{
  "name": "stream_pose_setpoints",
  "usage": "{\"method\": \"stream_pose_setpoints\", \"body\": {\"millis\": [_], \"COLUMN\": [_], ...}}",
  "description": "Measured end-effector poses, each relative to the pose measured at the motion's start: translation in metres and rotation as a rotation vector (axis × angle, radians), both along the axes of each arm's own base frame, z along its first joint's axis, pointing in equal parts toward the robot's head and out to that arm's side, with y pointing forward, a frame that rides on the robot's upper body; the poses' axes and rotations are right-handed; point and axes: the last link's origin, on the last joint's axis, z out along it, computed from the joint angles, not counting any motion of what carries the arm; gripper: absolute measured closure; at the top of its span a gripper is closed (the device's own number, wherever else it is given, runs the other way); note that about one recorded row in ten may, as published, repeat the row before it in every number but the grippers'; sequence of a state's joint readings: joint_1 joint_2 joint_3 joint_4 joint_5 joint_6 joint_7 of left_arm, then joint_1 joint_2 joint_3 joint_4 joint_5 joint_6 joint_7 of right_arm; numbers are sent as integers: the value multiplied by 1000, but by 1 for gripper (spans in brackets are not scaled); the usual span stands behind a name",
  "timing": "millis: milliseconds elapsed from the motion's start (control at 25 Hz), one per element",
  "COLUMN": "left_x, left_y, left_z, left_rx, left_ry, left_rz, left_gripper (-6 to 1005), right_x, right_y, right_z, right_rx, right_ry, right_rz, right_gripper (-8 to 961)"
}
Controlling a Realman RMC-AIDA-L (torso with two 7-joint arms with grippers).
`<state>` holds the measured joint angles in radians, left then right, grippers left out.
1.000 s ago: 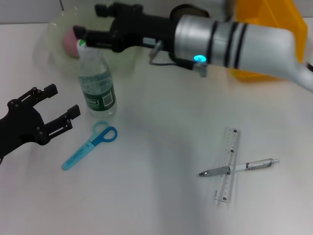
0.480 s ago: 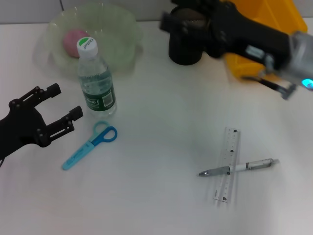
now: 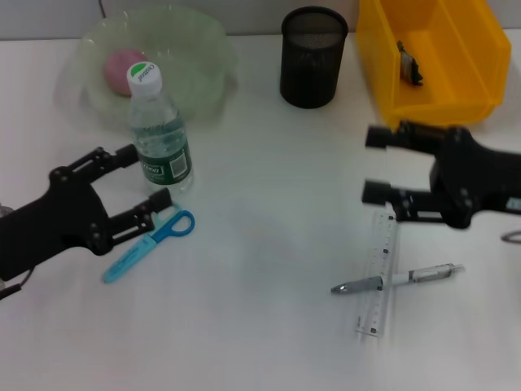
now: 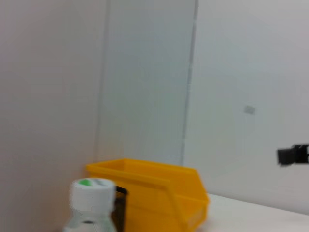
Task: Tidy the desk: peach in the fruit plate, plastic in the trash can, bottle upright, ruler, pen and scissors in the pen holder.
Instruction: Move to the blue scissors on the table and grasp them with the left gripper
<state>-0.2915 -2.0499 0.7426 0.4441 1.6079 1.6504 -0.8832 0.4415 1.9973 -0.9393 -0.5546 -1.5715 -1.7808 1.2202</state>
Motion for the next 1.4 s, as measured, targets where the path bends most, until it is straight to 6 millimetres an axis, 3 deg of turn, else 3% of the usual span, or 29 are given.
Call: {"method": "stream_pose_setpoints", "body": {"millis": [120,200,240,400,720,840,920,1200,1400], "left_x": [6,6,12,18,32,35,52,75,89], "left_y": [0,0,5,15,48,51,59,68,73], "left_z": [-6,-6,-8,-3,18,21,31,35,26], "left_rx": [-60,-60,-152,-247,-415,-426,-470,-548,-590], "left_ry": [7,7,25,85,351,373,459,609,732], "left_rz": [-31,-31,-35,0,182,192,219,278,341], "left_gripper": [213,213,213,214,214,215,215,215,216], "right_x": [20,23,26,35,41,42,43,45,46], "right_y": [-11,-13,-15,-22,-25,-25,-25,-23,-23], "right_z": [-1,-2,-3,-2,0,1,3,7,9], "right_rx": [-15,-17,-18,5,46,51,64,86,84], "right_ry": [-97,-112,-123,-134,-127,-126,-124,-118,-128], "right_rz": [-12,-10,-10,-29,-46,-51,-58,-70,-69], "right_gripper": [165,165,165,165,166,166,166,166,166]}}
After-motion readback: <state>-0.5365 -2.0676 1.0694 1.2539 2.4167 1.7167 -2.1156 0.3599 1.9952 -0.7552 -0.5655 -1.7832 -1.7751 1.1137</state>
